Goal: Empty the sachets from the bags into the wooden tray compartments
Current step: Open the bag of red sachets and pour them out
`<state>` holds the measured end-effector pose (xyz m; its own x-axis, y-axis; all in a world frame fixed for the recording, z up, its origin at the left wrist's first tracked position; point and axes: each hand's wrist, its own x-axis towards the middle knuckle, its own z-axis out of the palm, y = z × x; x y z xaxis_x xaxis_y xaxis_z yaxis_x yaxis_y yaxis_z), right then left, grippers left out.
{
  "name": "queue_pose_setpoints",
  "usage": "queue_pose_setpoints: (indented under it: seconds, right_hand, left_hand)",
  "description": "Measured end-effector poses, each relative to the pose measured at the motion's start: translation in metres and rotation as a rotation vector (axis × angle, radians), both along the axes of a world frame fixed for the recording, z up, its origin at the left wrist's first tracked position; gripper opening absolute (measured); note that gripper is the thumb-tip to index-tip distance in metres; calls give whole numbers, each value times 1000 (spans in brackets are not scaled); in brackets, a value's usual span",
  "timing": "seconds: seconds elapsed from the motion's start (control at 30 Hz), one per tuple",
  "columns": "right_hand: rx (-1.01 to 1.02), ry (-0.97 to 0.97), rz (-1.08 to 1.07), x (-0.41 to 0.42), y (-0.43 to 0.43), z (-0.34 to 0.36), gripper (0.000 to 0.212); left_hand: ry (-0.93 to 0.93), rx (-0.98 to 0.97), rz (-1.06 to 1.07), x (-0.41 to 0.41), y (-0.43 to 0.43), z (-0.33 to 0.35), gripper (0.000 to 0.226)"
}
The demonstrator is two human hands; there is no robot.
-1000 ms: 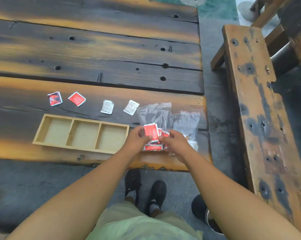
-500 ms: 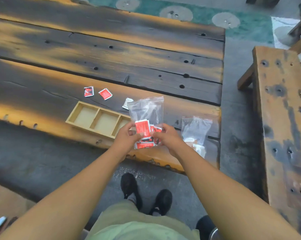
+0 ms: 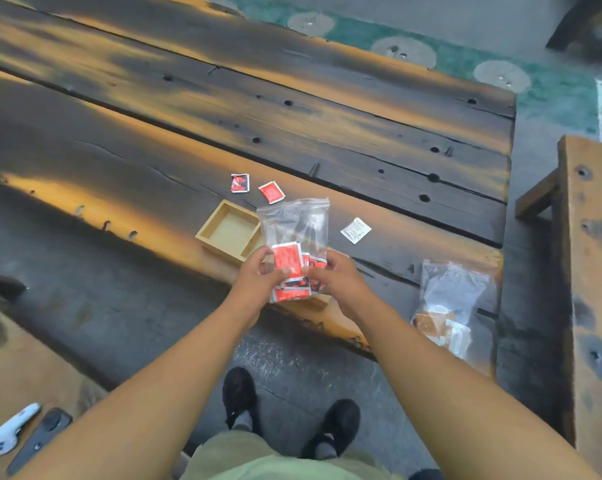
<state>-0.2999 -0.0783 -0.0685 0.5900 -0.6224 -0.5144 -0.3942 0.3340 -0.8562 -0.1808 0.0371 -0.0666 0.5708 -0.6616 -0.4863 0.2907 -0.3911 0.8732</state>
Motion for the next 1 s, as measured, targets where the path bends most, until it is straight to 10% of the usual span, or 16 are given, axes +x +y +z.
queue_pose_setpoints:
  seconds: [1.0]
  right_hand:
    - [223,-96,-246,184,0,11,10]
  left_hand:
    - [182,-32,-223,199,36,-19,58]
